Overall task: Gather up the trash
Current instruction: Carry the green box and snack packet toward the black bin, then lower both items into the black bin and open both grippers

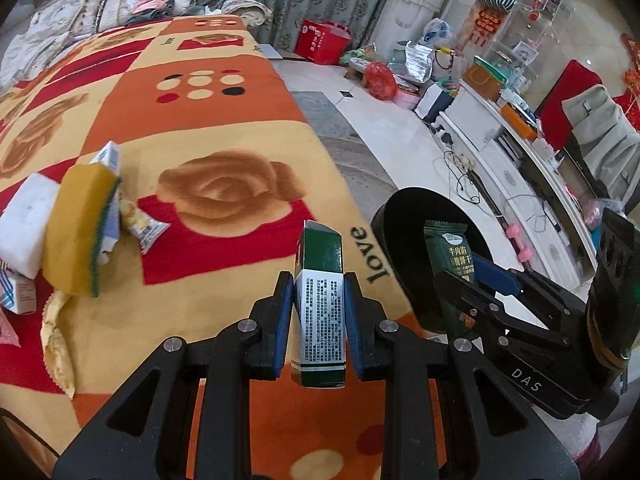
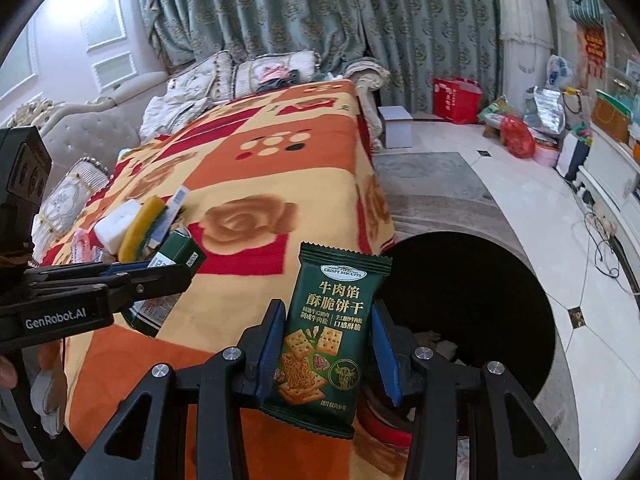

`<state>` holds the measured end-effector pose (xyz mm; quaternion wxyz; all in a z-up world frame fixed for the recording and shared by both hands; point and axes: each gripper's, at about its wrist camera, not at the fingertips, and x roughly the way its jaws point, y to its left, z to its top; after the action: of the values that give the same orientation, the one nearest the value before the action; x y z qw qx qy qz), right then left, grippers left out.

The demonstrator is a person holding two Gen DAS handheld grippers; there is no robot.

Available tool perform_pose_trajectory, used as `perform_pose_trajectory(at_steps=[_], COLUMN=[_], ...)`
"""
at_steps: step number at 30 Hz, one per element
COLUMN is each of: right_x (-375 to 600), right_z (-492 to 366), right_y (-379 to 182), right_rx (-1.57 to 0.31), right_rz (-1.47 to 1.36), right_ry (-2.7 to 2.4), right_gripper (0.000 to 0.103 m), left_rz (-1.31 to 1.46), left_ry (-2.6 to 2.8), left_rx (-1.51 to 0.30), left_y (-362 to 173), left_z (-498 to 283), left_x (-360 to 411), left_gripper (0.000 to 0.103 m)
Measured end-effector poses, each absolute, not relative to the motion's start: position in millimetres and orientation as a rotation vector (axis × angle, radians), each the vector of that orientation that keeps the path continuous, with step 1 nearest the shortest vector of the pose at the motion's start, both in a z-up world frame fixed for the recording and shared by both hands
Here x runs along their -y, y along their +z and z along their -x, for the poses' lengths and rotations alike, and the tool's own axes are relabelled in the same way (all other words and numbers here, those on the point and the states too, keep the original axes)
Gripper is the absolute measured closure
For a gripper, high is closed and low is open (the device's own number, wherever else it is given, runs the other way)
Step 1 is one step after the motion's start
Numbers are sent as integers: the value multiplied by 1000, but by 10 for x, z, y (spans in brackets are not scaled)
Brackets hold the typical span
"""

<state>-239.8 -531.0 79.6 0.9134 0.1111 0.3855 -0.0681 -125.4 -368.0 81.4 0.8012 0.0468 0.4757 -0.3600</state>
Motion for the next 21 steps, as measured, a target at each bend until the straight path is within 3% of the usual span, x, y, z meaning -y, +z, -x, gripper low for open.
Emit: perform_pose_trajectory(at_steps=[21], right_x=[5942], right_z=[2591], right_y=[632], right_rx=[-809], right_rz=[-322], right_ry=[-264], right_gripper=[62], left_rz=[-148], left_ry=[-858], left_rx=[-1019], left_y=[731], left_z=[1285], left_x=[4378], left_gripper=[81])
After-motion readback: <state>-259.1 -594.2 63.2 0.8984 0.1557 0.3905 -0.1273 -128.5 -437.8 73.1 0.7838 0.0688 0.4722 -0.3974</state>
